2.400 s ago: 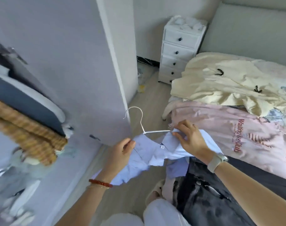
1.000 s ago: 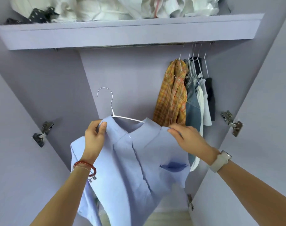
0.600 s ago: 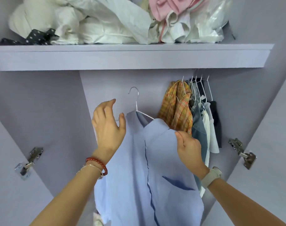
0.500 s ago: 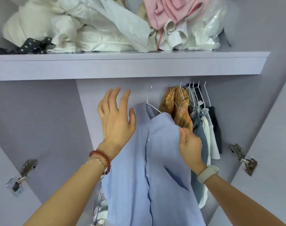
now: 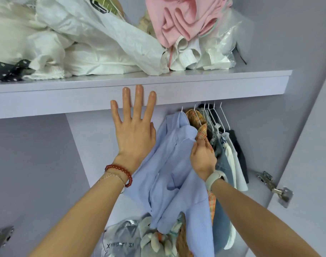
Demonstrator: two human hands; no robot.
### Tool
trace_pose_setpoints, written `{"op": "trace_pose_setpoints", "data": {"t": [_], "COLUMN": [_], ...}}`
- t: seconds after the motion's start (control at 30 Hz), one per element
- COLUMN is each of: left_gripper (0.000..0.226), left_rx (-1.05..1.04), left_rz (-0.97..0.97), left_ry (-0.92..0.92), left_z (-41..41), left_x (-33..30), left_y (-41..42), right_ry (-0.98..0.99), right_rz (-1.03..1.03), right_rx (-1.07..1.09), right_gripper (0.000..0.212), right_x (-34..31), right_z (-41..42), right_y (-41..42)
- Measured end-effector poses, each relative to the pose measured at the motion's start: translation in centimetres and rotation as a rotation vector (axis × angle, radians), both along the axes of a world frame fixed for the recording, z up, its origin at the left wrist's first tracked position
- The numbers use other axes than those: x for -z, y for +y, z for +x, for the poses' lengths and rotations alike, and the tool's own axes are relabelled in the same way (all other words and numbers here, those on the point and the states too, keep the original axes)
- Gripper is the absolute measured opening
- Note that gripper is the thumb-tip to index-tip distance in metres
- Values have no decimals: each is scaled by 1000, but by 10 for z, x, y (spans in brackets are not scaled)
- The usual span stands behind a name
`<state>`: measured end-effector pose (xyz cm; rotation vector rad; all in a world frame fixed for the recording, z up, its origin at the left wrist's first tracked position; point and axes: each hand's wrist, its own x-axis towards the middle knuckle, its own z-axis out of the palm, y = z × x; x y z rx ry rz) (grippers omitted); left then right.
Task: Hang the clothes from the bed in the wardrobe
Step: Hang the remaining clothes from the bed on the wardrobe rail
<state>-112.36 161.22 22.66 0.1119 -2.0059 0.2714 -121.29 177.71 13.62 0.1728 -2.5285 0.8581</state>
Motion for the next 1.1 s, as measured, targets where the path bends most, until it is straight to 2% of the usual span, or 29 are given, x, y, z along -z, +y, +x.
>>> {"op": "trace_pose_setpoints", "data": {"t": [0.23,0.37,0.47,0.6,0.67,0.83,0.97,1.1], "left_gripper": [76,72,66,60,56,47,40,41], "left_rx": [62,169,261,381,481,634,940,1232], "left_rz": [47,171,292,454,466,406,214,21], "left_ry": [10,-16,-144,-444,-638,-1050,-1200,-1305], "left_z": [2,8,16,31,37,66,102,150], "left_x": [1,26,71,145,179,247,283,296], "left_y": [4,16,35,73,98,168,245,319], "right_ry": [-74,-74,-5,74,24,-280,-517,-619], "right_rz": [80,-18,-80,-6,52,85,115,47], "right_rx": [-24,-122,-159,-183,-113,223,557,840], "right_gripper": [30,23,34,40,42,46,46,38], "right_x": [-6,5,26,65,89,155,188,199], "right_z": [-8,5,29,82,112,217,313,406], "right_y": [5,12,29,73,105,192,252,289]}}
